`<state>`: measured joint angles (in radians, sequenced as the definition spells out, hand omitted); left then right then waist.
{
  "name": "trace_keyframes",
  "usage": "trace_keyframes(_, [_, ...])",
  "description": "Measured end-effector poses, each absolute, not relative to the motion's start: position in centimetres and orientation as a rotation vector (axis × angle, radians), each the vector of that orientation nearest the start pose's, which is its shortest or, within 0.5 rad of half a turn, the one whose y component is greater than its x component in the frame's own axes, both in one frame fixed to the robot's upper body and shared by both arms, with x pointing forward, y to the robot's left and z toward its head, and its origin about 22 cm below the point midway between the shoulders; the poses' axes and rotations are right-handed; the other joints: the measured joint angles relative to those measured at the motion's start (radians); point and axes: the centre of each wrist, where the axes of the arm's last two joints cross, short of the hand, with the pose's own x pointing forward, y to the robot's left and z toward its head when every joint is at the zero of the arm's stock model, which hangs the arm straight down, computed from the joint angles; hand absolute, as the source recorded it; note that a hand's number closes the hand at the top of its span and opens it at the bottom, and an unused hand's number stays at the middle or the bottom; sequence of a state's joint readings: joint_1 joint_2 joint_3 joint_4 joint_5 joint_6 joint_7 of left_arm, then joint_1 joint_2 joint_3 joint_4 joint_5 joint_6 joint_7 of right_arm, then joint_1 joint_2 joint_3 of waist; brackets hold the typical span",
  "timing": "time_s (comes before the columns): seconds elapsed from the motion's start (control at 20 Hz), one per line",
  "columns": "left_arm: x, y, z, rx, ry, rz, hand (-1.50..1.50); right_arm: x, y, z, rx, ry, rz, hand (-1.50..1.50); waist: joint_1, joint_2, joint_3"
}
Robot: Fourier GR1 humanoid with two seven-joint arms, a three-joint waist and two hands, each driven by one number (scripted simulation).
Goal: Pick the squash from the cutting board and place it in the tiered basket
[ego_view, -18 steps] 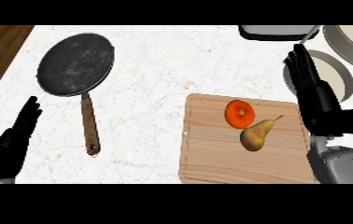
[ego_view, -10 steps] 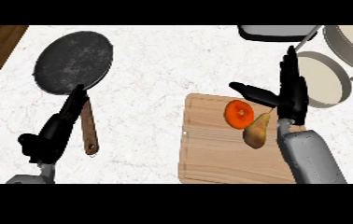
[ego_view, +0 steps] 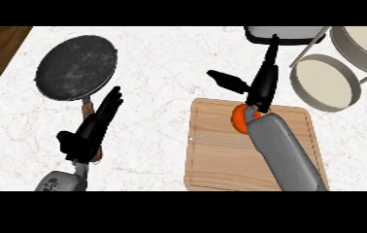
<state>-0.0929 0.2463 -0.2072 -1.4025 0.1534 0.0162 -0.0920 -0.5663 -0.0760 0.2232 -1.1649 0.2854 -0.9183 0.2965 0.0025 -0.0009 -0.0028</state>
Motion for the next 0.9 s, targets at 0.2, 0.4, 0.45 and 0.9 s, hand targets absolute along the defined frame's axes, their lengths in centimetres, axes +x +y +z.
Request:
trace_keyframes(0.2, [25.7, 24.3, -1.8, -0.052, -1.521, -0.221, 0.00, 36.5, -13.9, 5.7, -0.784, -1.475, -0.018, -1.50, -0.015, -0.012, -0.005])
trace_keyframes(0.4, [25.6, 24.4, -2.0, -0.044, -1.511, -0.218, 0.00, 37.2, -14.7, 5.1, -0.861, -1.240, 0.238, -1.50, -0.025, -0.022, -0.010])
trace_keyframes(0.45, [25.8, 24.4, -1.9, -0.042, -1.511, -0.216, 0.00, 37.4, -14.5, 5.1, -0.874, -1.178, 0.301, -1.50, -0.026, -0.023, -0.011])
trace_keyframes(0.9, [26.1, 24.1, -2.1, -0.046, -1.507, -0.211, 0.00, 38.4, -9.0, 11.4, -0.883, -0.847, 0.683, -1.50, -0.032, -0.027, -0.005])
